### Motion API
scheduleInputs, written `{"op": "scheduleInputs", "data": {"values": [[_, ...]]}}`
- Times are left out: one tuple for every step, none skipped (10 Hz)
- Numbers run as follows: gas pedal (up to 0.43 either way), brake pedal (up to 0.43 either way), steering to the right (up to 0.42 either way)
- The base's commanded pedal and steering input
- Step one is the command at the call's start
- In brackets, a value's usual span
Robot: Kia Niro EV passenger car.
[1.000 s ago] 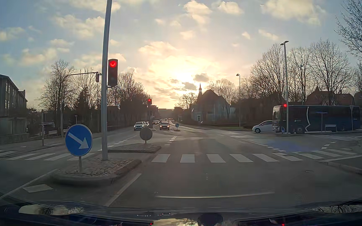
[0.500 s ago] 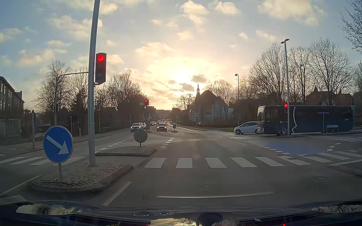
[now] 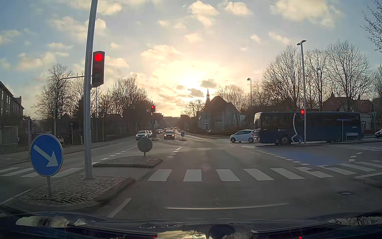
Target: Follow the waypoints while adhering to traffic rules and regulations
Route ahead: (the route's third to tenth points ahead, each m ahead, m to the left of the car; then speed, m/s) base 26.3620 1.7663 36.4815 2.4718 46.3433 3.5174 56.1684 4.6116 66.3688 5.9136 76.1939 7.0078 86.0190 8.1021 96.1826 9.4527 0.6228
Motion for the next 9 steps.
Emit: {"op": "scheduleInputs", "data": {"values": [[0.0,0.274,0.042],[0.0,0.262,0.042],[0.0,0.256,0.042],[0.0,0.256,0.042],[0.0,0.25,0.041],[0.0,0.25,0.041],[0.0,0.244,0.041],[0.0,0.238,0.041],[0.0,0.232,0.041]]}}
